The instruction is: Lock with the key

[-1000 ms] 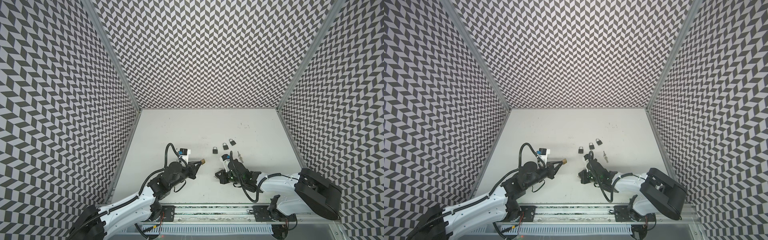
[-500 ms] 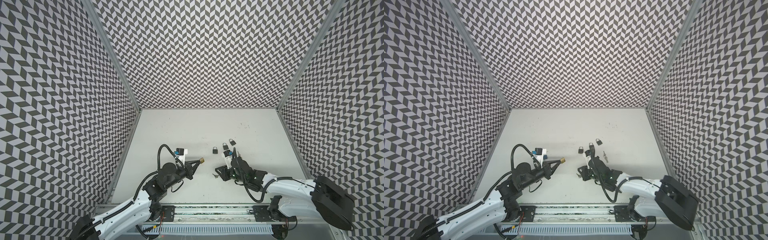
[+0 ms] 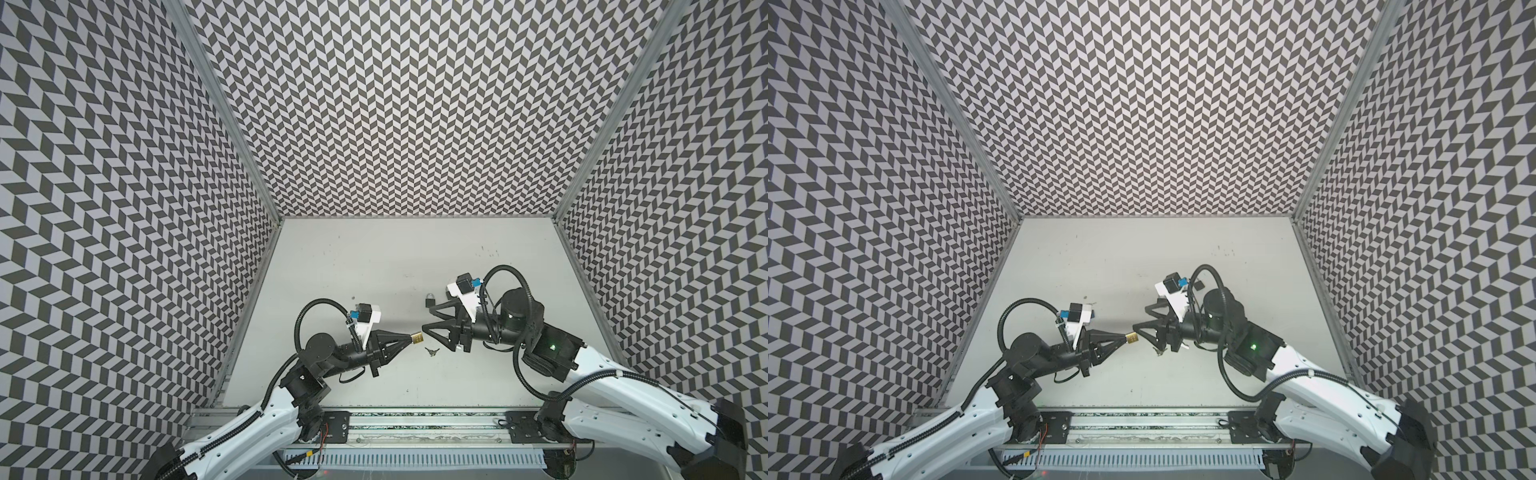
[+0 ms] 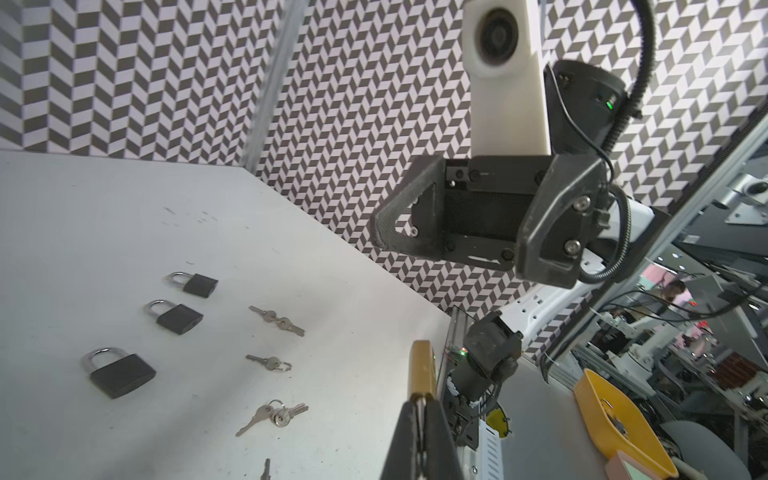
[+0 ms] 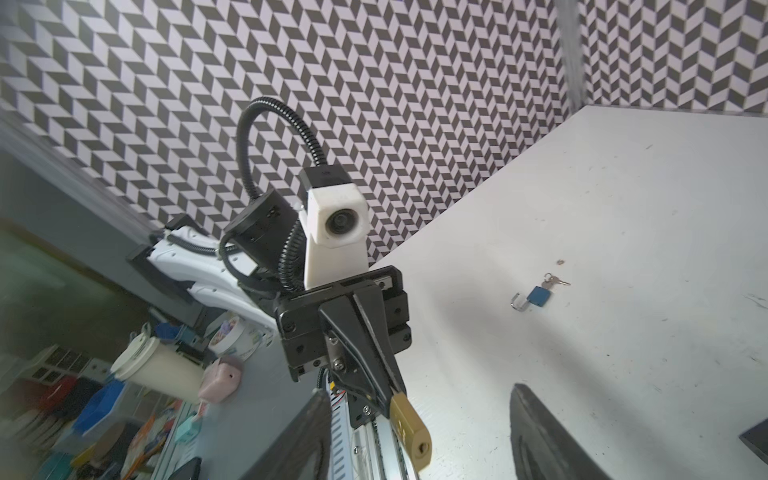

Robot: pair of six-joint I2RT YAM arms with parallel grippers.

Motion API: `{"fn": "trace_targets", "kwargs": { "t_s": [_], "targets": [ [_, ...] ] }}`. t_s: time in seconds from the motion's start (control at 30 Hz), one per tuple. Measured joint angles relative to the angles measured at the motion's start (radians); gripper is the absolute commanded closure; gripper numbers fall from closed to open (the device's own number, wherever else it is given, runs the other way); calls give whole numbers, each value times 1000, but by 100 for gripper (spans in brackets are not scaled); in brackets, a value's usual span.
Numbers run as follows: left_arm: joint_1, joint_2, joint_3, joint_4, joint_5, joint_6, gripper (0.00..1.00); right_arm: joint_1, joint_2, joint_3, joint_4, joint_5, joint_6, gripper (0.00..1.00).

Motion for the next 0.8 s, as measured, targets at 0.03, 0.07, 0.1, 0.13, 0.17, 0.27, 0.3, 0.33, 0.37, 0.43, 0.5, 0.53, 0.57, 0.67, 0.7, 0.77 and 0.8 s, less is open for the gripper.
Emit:
{"fn": "trace_targets", "kwargs": {
  "t_s": [0.03, 0.07, 0.1, 0.13, 0.17, 0.27, 0.3, 0.33, 0.37, 0.43, 0.5, 0.53, 0.57, 0.67, 0.7, 0.77, 0.8],
  "targets": [
    [0, 3, 2, 2, 16, 8, 100, 0, 16, 30, -40, -15, -16, 34],
    [0, 4, 2, 3, 28, 14, 100, 0, 32, 59, -84, -27, -32, 34],
    [0, 4, 2, 3, 37, 20, 100, 0, 44, 84, -123, -34, -47, 34],
    [0, 4, 2, 3, 45, 26, 100, 0, 58, 111, -167, -40, -65, 34],
    [0, 3, 3, 3, 53, 31, 100, 0, 67, 132, -206, -45, -79, 34],
    [0, 1, 4, 3, 60, 47, 100, -1, 83, 172, -293, -57, -114, 34],
    [0, 0, 4, 3, 63, 48, 100, -1, 87, 177, -309, -61, -121, 34],
    [0, 0, 5, 3, 65, 50, 100, -1, 93, 180, -327, -68, -132, 34],
    [0, 1, 6, 3, 68, 51, 100, 0, 101, 182, -344, -73, -141, 34],
    [0, 3, 11, 2, 71, 54, 100, 0, 122, 183, -368, -86, -157, 34],
    [0, 7, 20, 1, 71, 58, 100, 2, 144, 183, -388, -100, -171, 37],
    [0, 8, 23, 0, 71, 60, 100, 5, 153, 184, -396, -109, -179, 38],
    [0, 8, 25, 0, 71, 64, 100, 6, 159, 184, -399, -118, -185, 40],
    [0, 9, 28, -2, 71, 70, 100, 13, 163, 184, -401, -142, -202, 46],
    [0, 10, 30, -2, 71, 72, 100, 14, 163, 185, -401, -148, -205, 48],
    [0, 13, 31, -2, 73, 72, 100, 14, 163, 186, -401, -161, -210, 50],
    [0, 15, 31, -2, 74, 72, 100, 14, 163, 186, -400, -167, -211, 52]
  ]
}}
